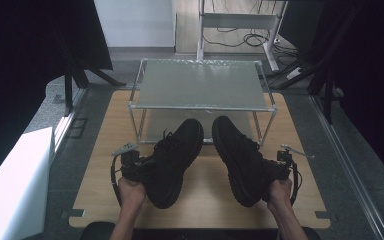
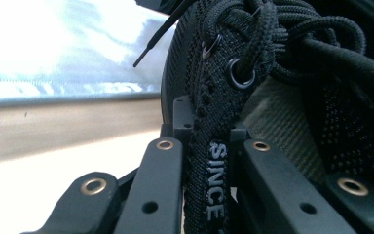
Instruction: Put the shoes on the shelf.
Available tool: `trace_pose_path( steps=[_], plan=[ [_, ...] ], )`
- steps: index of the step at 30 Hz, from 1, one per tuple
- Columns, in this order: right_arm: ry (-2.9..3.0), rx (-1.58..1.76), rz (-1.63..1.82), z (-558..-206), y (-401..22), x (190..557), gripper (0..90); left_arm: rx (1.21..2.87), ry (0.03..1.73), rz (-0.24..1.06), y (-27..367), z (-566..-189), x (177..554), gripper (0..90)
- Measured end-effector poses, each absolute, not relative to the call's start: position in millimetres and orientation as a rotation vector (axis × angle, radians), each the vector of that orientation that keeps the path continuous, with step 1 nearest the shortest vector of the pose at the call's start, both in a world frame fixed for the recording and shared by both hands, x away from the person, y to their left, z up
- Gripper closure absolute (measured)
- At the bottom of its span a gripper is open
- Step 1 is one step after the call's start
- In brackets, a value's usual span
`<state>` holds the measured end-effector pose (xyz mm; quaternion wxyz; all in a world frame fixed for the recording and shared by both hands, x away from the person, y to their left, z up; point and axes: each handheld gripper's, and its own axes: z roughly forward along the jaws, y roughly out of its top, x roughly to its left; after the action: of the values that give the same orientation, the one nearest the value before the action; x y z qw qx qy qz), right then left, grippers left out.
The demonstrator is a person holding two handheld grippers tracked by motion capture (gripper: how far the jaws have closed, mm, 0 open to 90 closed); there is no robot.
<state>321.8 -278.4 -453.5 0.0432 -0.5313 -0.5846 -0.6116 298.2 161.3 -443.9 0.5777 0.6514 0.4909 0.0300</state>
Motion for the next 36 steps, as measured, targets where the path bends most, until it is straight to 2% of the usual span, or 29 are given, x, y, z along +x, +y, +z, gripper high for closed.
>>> trace_pose_path(
  steps=[19, 36],
  plan=[
    [-1.657, -1.56, -1.964, -417, -262, 327, 76.4, 1.374, 1.143, 0.095, 159, -408, 295, 82.2],
    [-1.581, -1.607, -2.012, -377, -240, 360, 76.4, 1.284, 1.198, 0.148, 145, -373, 330, 81.8]
  ],
)
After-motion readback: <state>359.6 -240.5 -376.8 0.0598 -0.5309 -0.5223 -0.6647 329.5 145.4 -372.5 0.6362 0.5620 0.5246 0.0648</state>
